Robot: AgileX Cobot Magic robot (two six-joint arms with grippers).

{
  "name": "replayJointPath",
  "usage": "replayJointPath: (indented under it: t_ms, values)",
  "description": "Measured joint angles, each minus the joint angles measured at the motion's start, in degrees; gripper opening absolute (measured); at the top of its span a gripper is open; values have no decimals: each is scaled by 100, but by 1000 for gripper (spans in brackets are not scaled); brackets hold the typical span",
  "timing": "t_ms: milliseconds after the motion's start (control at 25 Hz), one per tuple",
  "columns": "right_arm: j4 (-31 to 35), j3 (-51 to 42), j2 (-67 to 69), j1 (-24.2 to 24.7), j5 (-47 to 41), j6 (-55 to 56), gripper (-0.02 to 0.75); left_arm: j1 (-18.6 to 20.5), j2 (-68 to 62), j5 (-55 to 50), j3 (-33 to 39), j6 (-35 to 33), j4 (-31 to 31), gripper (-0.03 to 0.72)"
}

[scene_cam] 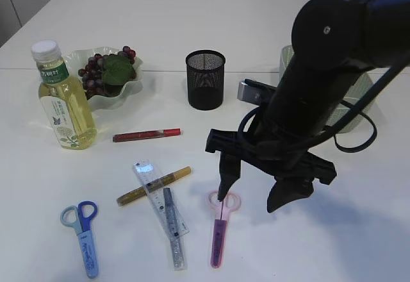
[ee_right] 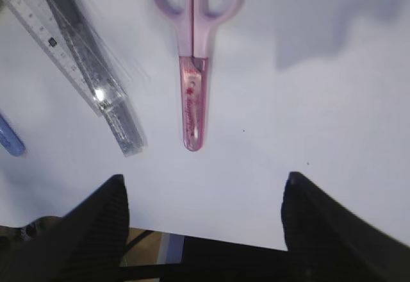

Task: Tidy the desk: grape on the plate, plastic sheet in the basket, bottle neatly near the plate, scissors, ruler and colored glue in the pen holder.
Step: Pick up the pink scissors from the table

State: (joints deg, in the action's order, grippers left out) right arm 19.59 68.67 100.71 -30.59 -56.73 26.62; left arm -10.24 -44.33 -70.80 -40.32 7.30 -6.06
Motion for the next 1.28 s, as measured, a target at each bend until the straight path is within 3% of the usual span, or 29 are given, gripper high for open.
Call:
replayJointPath:
  t_ms: [520, 920, 1280]
  values:
    - [-163, 58, 236, -132, 638, 16, 575, 0, 13, -27, 0, 0, 64, 434]
    - [-1088, 844, 1053, -400, -135, 553, 575, 0, 13, -27, 0, 0, 124, 434]
    - [-1162, 1331, 1520, -620, -466, 803, 575, 0, 13, -27, 0, 0, 144, 434]
